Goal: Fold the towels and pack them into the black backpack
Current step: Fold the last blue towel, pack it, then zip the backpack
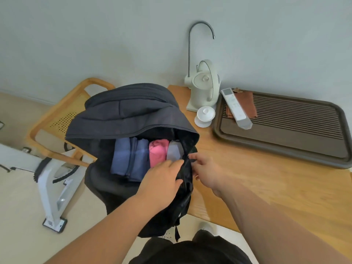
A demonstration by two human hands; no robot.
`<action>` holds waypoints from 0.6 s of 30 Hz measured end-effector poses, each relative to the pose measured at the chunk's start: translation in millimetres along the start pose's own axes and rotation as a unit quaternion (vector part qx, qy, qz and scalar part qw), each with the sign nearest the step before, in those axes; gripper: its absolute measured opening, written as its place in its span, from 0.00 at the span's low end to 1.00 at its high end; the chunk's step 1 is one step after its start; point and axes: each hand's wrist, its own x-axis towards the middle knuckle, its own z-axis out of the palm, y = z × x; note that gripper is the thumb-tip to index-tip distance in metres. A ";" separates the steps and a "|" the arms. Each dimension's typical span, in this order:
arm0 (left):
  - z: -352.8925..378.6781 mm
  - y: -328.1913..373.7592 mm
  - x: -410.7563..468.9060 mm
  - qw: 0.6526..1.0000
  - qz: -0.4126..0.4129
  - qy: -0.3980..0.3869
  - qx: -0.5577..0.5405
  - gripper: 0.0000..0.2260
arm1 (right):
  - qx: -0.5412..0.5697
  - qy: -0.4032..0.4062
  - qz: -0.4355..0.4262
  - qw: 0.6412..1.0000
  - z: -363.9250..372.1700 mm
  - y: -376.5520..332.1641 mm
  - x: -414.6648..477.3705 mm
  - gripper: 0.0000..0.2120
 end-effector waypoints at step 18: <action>4.8 20.6 -7.0 0.991 -0.116 0.028 -0.062 0.24 | -0.092 -0.071 -0.082 0.990 -16.7 -8.9 13.7 0.10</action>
